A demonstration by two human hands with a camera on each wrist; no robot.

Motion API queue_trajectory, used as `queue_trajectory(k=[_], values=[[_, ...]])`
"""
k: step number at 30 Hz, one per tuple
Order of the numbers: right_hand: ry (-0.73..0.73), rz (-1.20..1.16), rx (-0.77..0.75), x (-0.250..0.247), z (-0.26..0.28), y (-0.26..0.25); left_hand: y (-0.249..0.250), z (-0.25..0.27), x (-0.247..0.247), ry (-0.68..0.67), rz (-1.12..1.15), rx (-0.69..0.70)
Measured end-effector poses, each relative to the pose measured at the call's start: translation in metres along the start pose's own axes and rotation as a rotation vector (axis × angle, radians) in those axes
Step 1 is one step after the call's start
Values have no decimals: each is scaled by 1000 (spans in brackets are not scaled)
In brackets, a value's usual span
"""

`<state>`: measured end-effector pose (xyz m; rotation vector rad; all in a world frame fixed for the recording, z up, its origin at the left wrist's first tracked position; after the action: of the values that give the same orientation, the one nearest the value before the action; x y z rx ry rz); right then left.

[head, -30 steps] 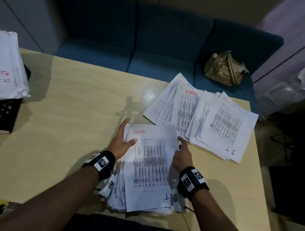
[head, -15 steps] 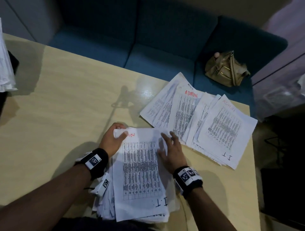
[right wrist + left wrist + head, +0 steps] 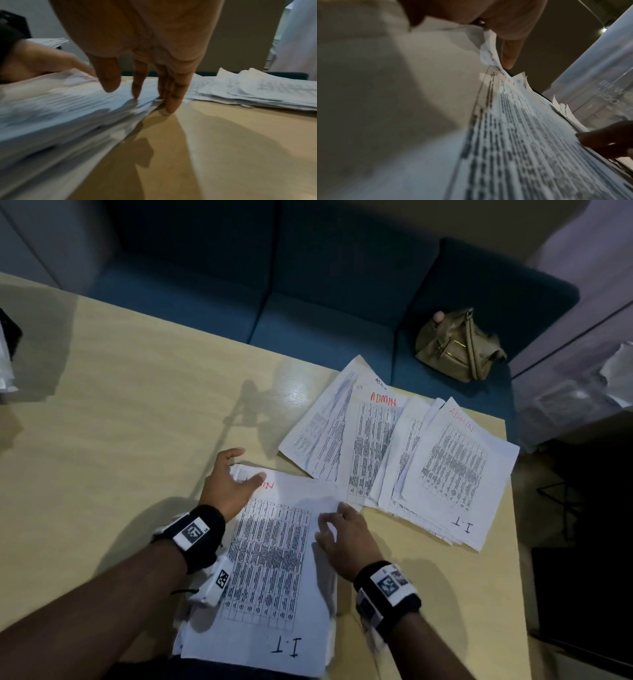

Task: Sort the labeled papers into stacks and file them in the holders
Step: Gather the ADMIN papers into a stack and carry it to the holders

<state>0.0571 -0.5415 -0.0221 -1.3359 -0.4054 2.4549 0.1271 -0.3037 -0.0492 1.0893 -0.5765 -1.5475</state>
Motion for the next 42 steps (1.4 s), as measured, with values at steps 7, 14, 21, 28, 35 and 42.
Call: queue_trajectory(k=[7, 14, 21, 28, 35, 42], values=[[710, -195, 607, -121, 0, 156, -12, 5, -12, -55, -2, -73], [440, -255, 1020, -110, 11, 227, -15, 7, -12, -121, -207, -64], [415, -260, 862, -100, -15, 212, -10, 8, -10, -96, -287, -57], [623, -459, 725, -101, -9, 185, -13, 11, -8, -173, -198, -76], [898, -674, 476, -133, 33, 161, -15, 10, -8, -205, -118, -85], [533, -901, 192, -71, 46, 78, -11, 8, -8, -134, -194, -98]])
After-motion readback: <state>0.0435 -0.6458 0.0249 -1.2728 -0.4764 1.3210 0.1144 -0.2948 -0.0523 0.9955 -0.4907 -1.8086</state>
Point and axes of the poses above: each hand's wrist, its own z-axis away from the middle knuckle, its own x-axis out of the palm, y = z × x, the point moved 6 cm from there along -z, towards the middle knuckle, and after that the axes turned 2 degrees about -x, right-handed, at the moved point
